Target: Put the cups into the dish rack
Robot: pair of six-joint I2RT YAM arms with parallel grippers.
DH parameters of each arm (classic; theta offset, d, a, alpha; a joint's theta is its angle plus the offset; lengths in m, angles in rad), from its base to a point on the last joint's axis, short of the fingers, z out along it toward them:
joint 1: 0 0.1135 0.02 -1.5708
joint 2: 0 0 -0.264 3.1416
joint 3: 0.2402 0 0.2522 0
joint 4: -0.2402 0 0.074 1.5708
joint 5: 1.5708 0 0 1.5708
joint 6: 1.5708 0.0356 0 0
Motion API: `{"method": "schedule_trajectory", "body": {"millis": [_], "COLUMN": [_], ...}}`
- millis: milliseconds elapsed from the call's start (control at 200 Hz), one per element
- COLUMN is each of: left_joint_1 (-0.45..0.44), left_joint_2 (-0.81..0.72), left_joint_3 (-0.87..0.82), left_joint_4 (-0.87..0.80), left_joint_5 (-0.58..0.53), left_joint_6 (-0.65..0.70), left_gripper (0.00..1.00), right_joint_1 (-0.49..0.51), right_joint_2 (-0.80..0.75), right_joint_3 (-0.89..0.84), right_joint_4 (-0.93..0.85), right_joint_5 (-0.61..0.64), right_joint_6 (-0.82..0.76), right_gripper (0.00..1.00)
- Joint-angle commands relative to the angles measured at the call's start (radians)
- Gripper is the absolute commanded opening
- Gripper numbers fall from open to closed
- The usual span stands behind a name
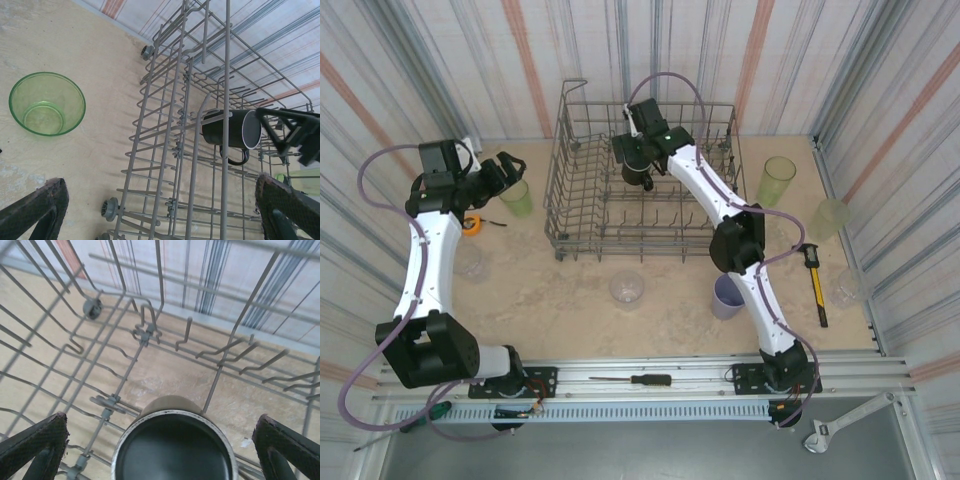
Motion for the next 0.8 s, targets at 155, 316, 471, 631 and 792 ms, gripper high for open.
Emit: {"method": "schedule_trajectory", "body": {"millis": [155, 316, 471, 631, 792], "left_joint_1": [0.002, 0.004, 0.004, 0.004, 0.004], "left_joint_2": [-0.012, -0.015, -0.011, -0.002, 0.005], "left_joint_3": [-0.009, -0.007, -0.009, -0.007, -0.007], "left_joint_4": [0.002, -0.004, -0.008, -0.012, -0.019], "left_joint_5": [-0.008, -0.022, -0.041, -0.052, -0.067], "left_joint_6": [0.005, 0.007, 0.007, 0.002, 0.002], "left_gripper": [0.99, 0.99, 0.99, 0.99, 0.99], "right_joint_1": [0.020, 0.033, 0.041, 0.047, 0.052], "right_joint_2": [-0.142, -0.178, -0.229, -0.357, -0.485], "right_joint_3": [0.026, 0.023, -0.021, -0.210, -0.392], "right_joint_4": [-0.073, -0.123, -0.166, -0.112, -0.053], "right_joint_5": [0.042, 0.055, 0.071, 0.046, 0.033], "right_joint_6": [-0.002, -0.002, 0.017, 0.062, 0.098], "right_gripper": [0.99, 0.99, 0.99, 0.99, 0.99]}}
